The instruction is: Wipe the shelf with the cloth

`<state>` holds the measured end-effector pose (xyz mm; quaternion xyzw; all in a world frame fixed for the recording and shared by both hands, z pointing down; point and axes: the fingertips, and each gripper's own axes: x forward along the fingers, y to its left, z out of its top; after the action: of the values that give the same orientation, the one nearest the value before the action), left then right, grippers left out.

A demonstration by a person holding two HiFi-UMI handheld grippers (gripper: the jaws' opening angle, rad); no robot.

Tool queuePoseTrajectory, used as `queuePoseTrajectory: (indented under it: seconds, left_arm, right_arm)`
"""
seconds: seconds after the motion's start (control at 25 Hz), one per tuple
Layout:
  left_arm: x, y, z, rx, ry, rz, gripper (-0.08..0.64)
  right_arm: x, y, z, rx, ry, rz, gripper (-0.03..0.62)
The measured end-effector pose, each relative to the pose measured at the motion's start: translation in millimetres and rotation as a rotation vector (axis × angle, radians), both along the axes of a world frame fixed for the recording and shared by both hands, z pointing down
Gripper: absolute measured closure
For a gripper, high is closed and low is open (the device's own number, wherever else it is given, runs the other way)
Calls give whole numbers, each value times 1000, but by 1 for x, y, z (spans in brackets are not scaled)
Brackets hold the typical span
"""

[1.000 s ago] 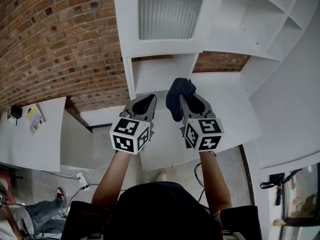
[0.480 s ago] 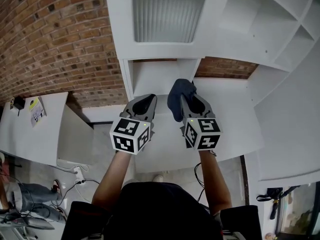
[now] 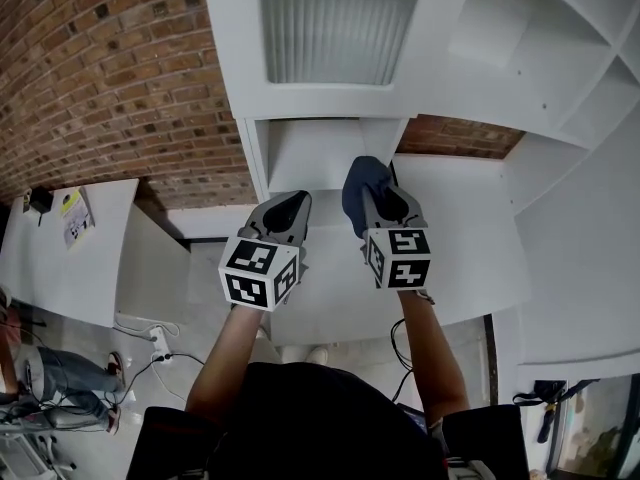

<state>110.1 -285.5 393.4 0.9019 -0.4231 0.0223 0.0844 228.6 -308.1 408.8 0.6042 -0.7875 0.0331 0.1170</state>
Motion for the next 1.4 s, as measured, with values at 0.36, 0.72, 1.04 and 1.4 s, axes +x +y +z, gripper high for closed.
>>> queuePoseTrajectory:
  seconds: [0.36,0.72,1.04,1.4]
  left_arm:
    - [-15,-20,3,-11,-12,65,543]
    - [-12,-43,4,-21,-26,172,543]
    - [-5,-55,2,-30,-16,258,543]
    - [8,-58,3,-44,-5,332,543]
  right_arm:
    - [-6,-23,16,-37,34,88,509]
    - [0,-49,36,-90,52,202,509]
    - [8,-70,63,-158,83,282,509]
    - [29,-74,91,-237,114,360,509]
